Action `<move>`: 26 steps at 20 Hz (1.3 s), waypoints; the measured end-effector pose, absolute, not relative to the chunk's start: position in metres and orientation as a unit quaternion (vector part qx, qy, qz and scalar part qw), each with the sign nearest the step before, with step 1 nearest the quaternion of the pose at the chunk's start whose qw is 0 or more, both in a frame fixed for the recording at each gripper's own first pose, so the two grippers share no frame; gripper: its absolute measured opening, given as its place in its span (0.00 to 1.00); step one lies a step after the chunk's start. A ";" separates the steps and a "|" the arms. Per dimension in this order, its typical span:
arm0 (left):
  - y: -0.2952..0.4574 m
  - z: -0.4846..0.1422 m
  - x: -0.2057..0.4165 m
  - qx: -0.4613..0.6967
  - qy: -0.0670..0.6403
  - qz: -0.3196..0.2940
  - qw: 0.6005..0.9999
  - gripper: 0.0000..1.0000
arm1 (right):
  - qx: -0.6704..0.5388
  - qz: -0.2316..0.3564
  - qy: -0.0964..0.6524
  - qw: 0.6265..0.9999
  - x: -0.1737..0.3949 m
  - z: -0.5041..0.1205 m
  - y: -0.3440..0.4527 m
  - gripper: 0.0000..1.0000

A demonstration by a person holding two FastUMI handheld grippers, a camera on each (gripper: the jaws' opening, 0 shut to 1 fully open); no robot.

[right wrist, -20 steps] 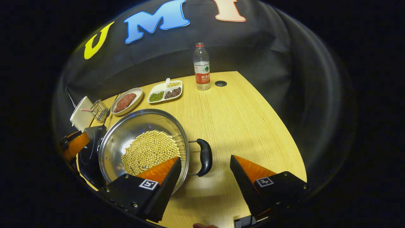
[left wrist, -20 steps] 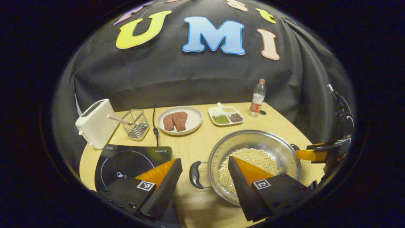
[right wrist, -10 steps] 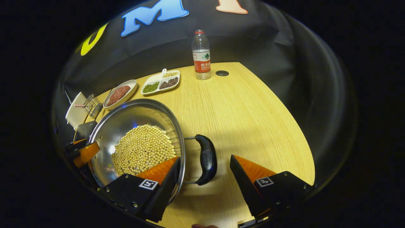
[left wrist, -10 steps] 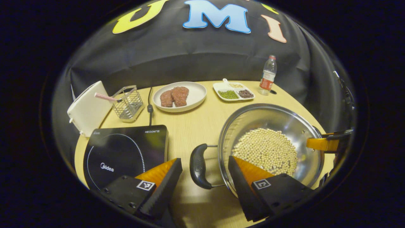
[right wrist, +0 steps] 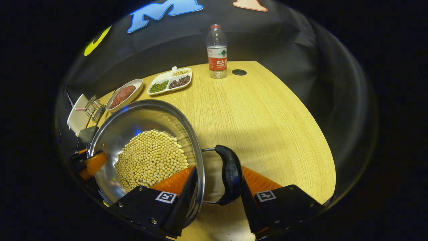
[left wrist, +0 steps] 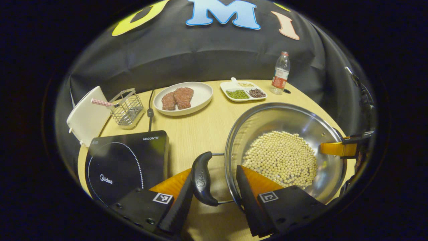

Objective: First push the handle of the pot to place it horizontally, then grasp the pot with both hands and set it on the induction cooktop.

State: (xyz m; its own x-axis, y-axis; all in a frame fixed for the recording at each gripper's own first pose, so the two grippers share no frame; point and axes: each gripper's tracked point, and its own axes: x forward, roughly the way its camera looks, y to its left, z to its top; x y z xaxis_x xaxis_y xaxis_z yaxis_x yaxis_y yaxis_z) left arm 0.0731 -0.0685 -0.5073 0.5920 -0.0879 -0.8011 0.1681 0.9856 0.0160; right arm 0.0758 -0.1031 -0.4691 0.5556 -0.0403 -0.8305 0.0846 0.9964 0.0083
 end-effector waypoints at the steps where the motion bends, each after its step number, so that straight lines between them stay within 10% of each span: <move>1: -0.070 -0.510 0.073 0.043 0.446 -0.072 0.891 0.78 | 0.029 -0.037 0.473 0.880 0.074 -0.470 -0.102 0.70; 8: -0.068 -0.509 0.078 0.036 0.448 -0.067 0.891 0.64 | 0.026 -0.032 0.479 0.877 0.071 -0.469 -0.098 0.66; 26: -0.060 -0.460 0.089 0.043 0.407 -0.064 0.910 0.69 | 0.019 -0.031 0.464 0.885 0.067 -0.433 -0.091 0.66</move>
